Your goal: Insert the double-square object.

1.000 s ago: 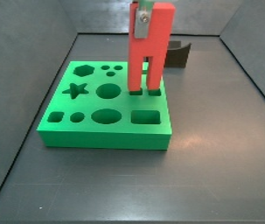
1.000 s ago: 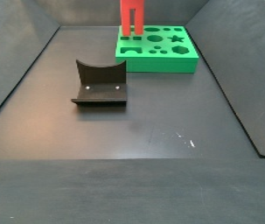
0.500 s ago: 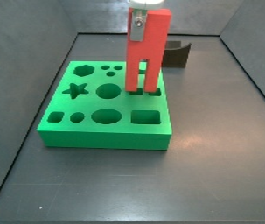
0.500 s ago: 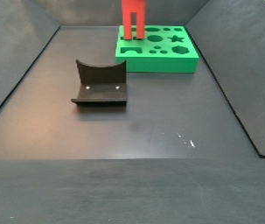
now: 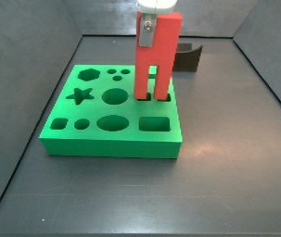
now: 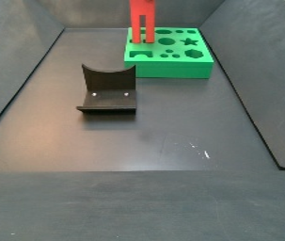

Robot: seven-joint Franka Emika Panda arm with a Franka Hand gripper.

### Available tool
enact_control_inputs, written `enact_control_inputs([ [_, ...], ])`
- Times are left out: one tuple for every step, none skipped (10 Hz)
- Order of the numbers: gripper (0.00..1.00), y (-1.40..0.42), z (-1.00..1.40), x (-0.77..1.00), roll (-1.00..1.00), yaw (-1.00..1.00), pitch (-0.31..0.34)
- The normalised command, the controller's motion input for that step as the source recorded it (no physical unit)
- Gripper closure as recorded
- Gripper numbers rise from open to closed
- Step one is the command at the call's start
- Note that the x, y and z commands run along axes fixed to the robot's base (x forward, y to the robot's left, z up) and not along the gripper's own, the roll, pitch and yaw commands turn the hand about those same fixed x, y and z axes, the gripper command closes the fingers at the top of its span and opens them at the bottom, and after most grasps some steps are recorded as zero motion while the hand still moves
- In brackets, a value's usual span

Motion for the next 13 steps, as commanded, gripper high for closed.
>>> enact_control_inputs([
  [1.0,-0.01,-0.27,0.17,-0.13,0.0,-0.054],
  [1.0,-0.03,-0.24,0.18,-0.16,0.0,-0.06],
  [1.0,0.0,-0.26,0.13,-0.17,0.0,-0.076],
  [1.0,0.0,-0.26,0.0,-0.18,0.0,-0.097],
  [1.0,0.0,-0.25,-0.2,-0.06,-0.04,-0.087],
  [1.0,0.0,-0.23,-0.25,-0.01,-0.26,-0.049],
  [1.0,0.0,-0.23,-0.1,-0.12,-0.31,-0.093],
  [1.0,0.0,-0.35,0.02,-0.18,-0.09,-0.14],
  [1.0,0.0,-0.34,0.11,-0.24,0.01,-0.116],
  [1.0,-0.03,-0.3,0.11,-0.21,0.08,-0.097],
  [1.0,-0.04,-0.29,0.2,-0.09,0.18,-0.027],
  [1.0,-0.05,-0.29,0.17,0.0,0.45,-0.02],
  [1.0,-0.08,-0.24,0.17,0.0,0.49,0.0],
])
